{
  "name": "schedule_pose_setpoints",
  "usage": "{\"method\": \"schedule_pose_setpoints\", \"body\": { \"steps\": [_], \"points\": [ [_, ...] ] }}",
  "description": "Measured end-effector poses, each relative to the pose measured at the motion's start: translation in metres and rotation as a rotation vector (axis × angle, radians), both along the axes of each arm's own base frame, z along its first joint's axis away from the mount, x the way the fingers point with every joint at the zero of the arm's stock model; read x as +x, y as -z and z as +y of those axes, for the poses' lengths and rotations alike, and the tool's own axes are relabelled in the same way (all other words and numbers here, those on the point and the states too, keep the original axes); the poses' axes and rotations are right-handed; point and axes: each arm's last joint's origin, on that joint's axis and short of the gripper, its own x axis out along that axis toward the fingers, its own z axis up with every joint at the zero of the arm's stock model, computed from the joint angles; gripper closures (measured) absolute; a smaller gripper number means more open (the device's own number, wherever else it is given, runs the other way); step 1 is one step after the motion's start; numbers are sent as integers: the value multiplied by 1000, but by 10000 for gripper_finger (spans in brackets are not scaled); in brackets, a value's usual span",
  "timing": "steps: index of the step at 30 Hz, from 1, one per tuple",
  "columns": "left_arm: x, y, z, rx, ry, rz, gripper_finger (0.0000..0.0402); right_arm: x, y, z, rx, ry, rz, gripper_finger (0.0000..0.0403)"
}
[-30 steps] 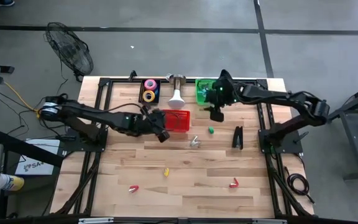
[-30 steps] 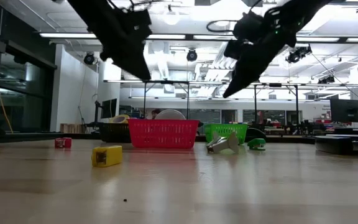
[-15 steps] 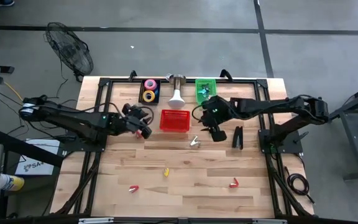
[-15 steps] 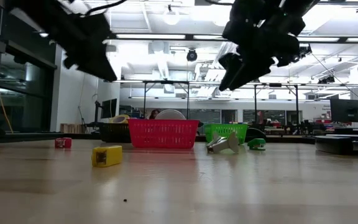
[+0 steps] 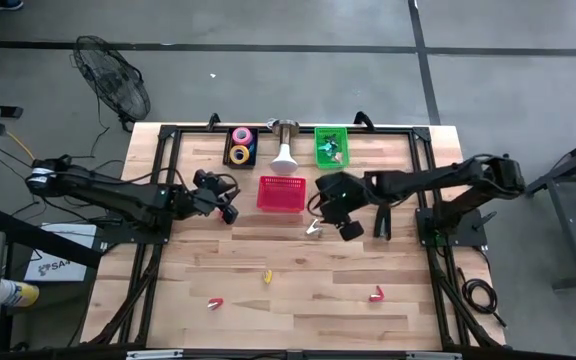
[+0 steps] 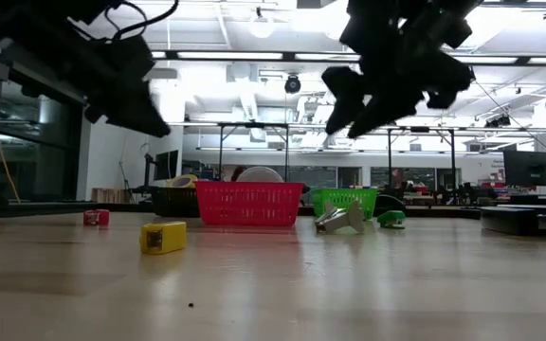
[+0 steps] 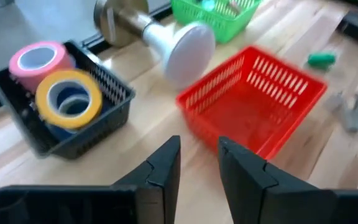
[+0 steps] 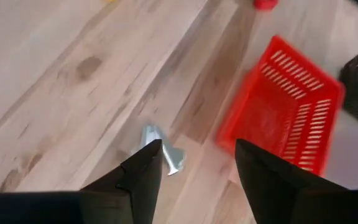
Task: Pick and place Stapler, Stapler remover, tape
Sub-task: Put the green staple remover into the green basket
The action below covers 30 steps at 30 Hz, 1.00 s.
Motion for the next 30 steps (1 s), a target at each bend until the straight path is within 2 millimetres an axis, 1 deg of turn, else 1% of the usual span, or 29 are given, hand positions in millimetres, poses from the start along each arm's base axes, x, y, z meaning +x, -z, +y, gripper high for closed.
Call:
{"method": "schedule_pose_setpoints", "body": {
  "steps": [5,8,11,16,21,24,27,30],
  "points": [
    [-2,1,0,14,-3,14,300,11,25,13,-81,0,77,181],
    [-2,1,1,27,-5,20,300,16,37,21,-140,-29,104,171],
    [-2,1,0,25,1,26,300,20,40,26,-164,-60,85,170],
    [-2,2,0,18,14,32,300,26,39,29,-94,-79,26,172],
    [-2,2,0,22,18,39,300,30,43,29,-78,-66,46,173],
    [-2,2,0,22,18,42,300,38,44,29,-73,-72,59,173],
    [-2,2,0,22,19,43,300,49,47,30,-70,-77,111,174],
    [-2,3,0,22,18,46,300,57,52,30,-71,-80,210,174]
  ]
}}
